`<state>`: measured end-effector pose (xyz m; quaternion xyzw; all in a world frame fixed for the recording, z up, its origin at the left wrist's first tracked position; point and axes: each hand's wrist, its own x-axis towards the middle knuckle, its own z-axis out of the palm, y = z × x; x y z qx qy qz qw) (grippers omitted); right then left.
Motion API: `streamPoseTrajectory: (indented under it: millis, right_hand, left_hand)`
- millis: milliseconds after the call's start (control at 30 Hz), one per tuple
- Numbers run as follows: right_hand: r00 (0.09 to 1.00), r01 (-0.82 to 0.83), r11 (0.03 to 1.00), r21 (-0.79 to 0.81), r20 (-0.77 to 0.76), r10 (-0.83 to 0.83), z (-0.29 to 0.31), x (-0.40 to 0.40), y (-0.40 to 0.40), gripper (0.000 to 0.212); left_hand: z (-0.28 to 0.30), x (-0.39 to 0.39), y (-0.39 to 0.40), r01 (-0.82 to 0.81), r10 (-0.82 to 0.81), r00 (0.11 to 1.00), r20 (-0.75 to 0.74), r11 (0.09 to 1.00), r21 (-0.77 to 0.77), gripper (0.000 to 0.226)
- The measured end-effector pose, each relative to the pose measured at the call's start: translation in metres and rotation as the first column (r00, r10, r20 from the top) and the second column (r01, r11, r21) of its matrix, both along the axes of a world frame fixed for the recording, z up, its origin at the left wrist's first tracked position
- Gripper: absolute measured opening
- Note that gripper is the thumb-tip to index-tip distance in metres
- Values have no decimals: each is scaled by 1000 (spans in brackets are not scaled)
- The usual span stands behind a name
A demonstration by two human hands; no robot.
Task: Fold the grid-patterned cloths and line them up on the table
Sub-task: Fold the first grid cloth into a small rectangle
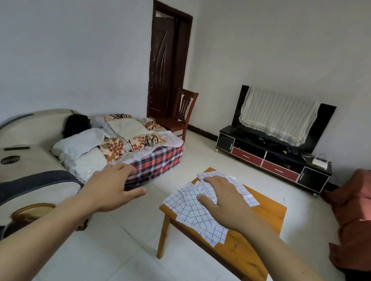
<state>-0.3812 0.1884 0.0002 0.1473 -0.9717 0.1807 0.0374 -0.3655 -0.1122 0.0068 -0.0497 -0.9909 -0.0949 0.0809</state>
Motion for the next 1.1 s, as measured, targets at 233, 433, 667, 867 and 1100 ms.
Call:
streamPoseTrajectory:
  millis: [233, 433, 667, 867, 1100]
  right_hand:
    - [999, 39, 999, 25, -5, -39, -18, -105, -89, 59]
    - [989, 148, 986, 77, -15, -147, -29, -184, -146, 58]
    - [970, 225, 964, 140, 57, -235, -57, -286, -174, 63]
    - [962, 264, 963, 51, 54, -267, -86, -413, -191, 62]
    - [941, 329, 944, -9, 84, -327, -87, -557, -203, 62]
  left_hand:
    - [-17, -116, -93, 12, -12, 999, 35, 1000, 14, 71]
    - [-32, -211, -140, 117, -112, 990, 87, 991, -57, 74]
    - [-60, -323, -169, 188, -179, 976, 125, 980, -68, 77]
    - [-81, -447, -170, 220, -205, 963, 176, 973, -69, 73]
    - [-79, -596, -150, 310, -290, 928, 235, 950, -50, 80]
